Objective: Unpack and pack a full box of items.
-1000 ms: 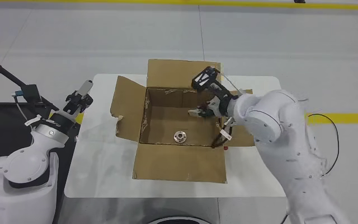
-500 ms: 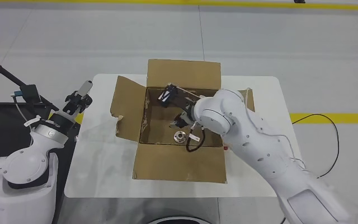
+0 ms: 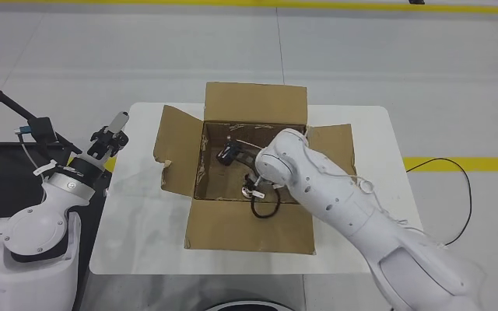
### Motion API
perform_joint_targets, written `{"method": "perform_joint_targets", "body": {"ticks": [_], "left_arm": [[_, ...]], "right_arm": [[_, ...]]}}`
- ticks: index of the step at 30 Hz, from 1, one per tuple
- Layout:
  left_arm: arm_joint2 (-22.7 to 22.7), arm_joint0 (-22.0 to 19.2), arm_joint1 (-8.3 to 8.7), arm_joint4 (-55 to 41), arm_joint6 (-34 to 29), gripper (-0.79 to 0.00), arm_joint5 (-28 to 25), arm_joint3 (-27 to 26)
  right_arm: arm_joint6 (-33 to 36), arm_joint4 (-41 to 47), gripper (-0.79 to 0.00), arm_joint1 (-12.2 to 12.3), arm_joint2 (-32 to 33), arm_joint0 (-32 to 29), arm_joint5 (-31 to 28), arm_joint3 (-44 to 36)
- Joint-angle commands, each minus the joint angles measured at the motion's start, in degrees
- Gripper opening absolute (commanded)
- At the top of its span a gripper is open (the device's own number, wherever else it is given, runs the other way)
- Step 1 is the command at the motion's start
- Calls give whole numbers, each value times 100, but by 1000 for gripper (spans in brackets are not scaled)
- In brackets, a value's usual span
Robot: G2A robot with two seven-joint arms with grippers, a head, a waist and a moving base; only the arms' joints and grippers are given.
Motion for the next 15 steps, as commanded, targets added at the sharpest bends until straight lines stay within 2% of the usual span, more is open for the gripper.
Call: {"method": "perform_joint_targets", "body": {"ticks": [1, 3, 11, 15], "left_arm": [[0, 0, 0, 0, 0, 0, 0, 0], [0, 0, 0, 0, 0, 0, 0, 0], [0, 0, 0, 0, 0, 0, 0, 0], [0, 0, 0, 0, 0, 0, 0, 0]], "right_arm": [[26, 81, -369, -87, -104, 56, -94, 210], [20, 132, -394, -169, -189, 104, -152, 369], [98, 79, -397, -474, -511, 264, -191, 930], [11, 109, -431, -590, -571, 282, -233, 1176]]}}
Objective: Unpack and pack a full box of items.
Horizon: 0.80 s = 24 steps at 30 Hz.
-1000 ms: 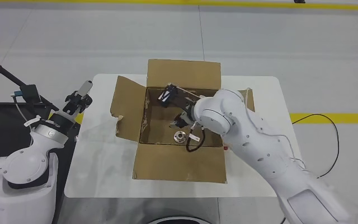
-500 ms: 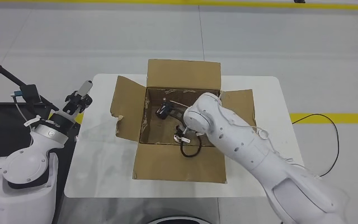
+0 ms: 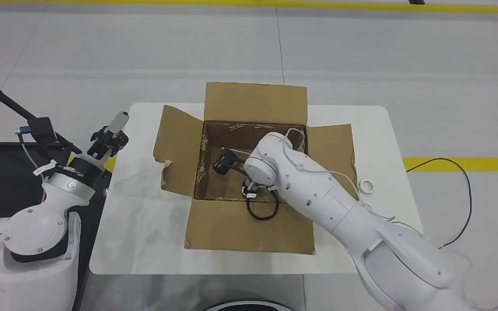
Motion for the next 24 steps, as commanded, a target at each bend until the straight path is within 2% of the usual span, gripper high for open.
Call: {"method": "perform_joint_targets", "body": {"ticks": [1, 4, 12, 16, 18, 19, 24], "left_arm": [[0, 0, 0, 0, 0, 0, 0, 0], [0, 0, 0, 0, 0, 0, 0, 0], [0, 0, 0, 0, 0, 0, 0, 0], [0, 0, 0, 0, 0, 0, 0, 0], [0, 0, 0, 0, 0, 0, 0, 0], [0, 0, 0, 0, 0, 0, 0, 0], [0, 0, 0, 0, 0, 0, 0, 0]], "right_arm": [[-30, 17, -443, -51, -21, 10, -37, 120], [-65, 35, -465, -121, -45, 20, -88, 269], [-96, 31, -616, -269, -82, 43, -197, 534], [-108, 4, -616, -313, -63, 59, -215, 617], [-108, -19, -742, -326, -48, 61, -213, 623], [-106, -40, -773, -331, -44, 59, -218, 621], [-104, -111, -785, -331, 29, 55, -186, 582]]}}
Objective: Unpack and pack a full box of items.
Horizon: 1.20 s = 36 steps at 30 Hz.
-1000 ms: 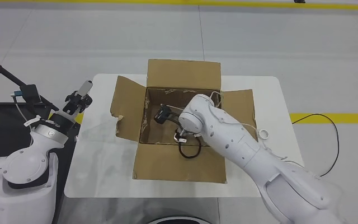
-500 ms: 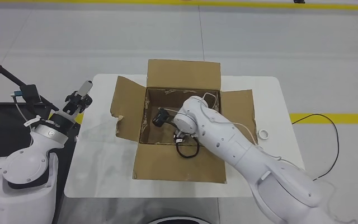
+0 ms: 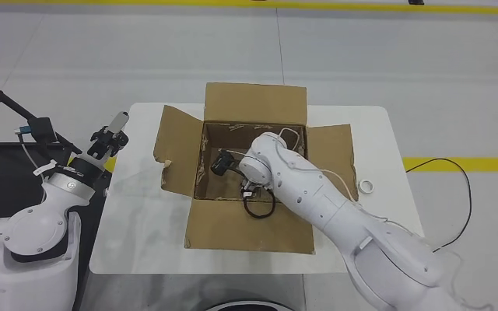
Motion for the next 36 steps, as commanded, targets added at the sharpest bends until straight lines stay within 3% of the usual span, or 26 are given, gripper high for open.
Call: {"method": "perform_joint_targets", "body": {"ticks": [1, 9, 16, 25, 36], "left_arm": [[0, 0, 0, 0, 0, 0, 0, 0], [0, 0, 0, 0, 0, 0, 0, 0], [0, 0, 0, 0, 0, 0, 0, 0], [0, 0, 0, 0, 0, 0, 0, 0], [0, 0, 0, 0, 0, 0, 0, 0]], "right_arm": [[-2, -31, -785, 11, 46, 4, 16, -32], [32, -123, -785, 189, 437, -18, 17, -450], [187, -116, -785, 569, 1151, -306, -224, -1429], [785, -181, -785, 1255, 2726, -1449, -600, -3842], [777, -976, -785, 1847, 5455, -3535, -183, -7230]]}}
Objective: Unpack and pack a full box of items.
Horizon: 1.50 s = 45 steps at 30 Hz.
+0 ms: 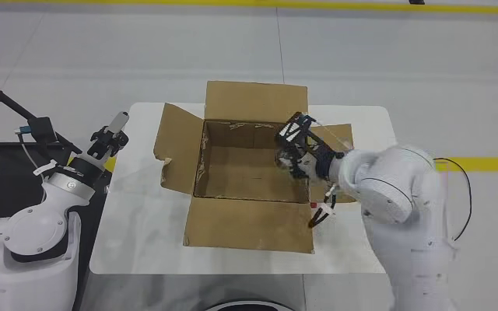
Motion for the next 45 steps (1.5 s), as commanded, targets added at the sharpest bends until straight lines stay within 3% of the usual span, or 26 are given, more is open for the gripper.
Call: {"method": "perform_joint_targets", "body": {"ticks": [1, 8, 15, 31, 45], "left_arm": [[0, 0, 0, 0, 0, 0, 0, 0], [0, 0, 0, 0, 0, 0, 0, 0], [0, 0, 0, 0, 0, 0, 0, 0], [0, 0, 0, 0, 0, 0, 0, 0], [0, 0, 0, 0, 0, 0, 0, 0]], "right_arm": [[-65, -156, -785, 74, 680, -424, 120, -505], [-261, -805, -785, 221, 2102, -1530, 501, -1173], [-346, -1040, -785, 303, 2700, -1974, 639, -356], [-207, -1407, -785, 456, 2398, -1526, 506, 2323], [-197, -1381, -785, 539, 2055, -1302, 448, 2789]]}}
